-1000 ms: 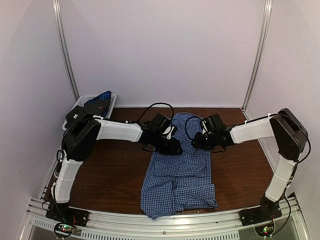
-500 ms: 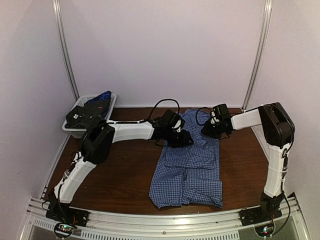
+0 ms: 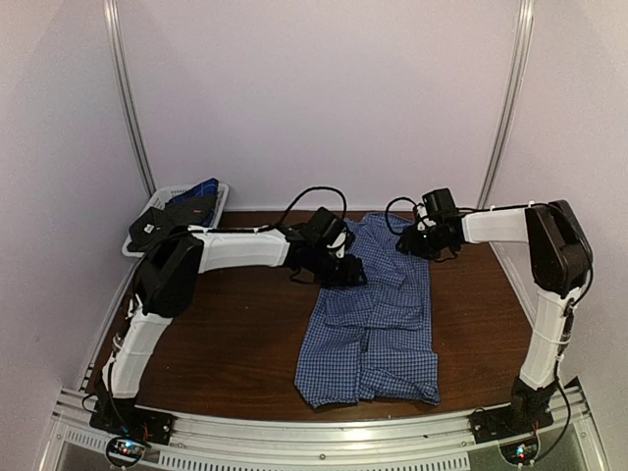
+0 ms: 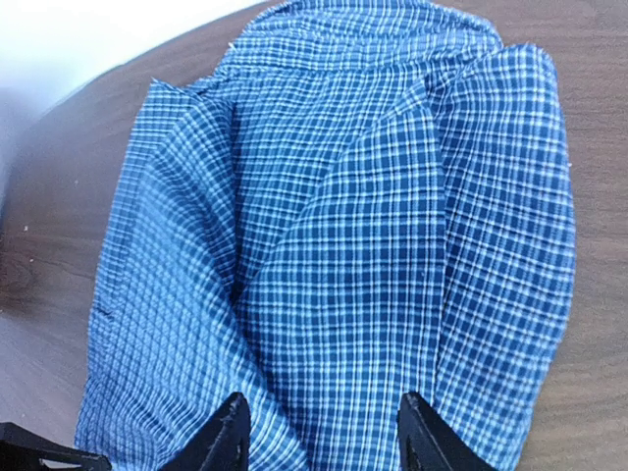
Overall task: Fold and stack the long sleeve shirts
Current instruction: Flatten out the crumpled shirt at the center of the board.
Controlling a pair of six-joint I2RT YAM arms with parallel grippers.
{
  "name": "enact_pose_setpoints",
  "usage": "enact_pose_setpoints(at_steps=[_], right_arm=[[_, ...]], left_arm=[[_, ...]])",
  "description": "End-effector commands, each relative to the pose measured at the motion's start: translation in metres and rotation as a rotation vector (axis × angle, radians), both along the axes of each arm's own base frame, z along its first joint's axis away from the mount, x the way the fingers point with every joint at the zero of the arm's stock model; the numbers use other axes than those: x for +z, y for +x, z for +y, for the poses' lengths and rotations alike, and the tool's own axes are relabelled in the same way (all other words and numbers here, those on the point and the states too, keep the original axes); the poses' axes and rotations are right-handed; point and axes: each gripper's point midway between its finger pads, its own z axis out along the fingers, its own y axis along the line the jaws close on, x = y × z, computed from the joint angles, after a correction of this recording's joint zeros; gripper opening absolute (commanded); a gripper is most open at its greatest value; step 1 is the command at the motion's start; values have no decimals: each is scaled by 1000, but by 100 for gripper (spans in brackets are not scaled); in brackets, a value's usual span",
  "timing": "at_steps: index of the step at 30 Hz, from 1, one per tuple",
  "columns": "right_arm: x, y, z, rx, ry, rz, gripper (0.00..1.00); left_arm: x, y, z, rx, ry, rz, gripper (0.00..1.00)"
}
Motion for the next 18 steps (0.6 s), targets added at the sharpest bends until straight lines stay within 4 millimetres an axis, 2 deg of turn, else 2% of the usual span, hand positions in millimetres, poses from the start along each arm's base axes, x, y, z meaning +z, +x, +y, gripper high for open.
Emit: enact_pose_setpoints(at_steps=[1, 4, 10, 18], right_arm=[[36, -29, 5, 27, -47, -68, 53], [35, -55, 10, 44, -65, -67, 54], [29, -106, 10, 53, -96, -54, 54], [17, -156, -8, 35, -99, -24, 55]], left_arm=[[34, -8, 15, -52, 11, -98, 62], [32, -24, 22, -83, 53, -109, 62], [14, -55, 35, -106, 134, -96, 62], [-1, -71, 52, -48, 183, -70, 62]])
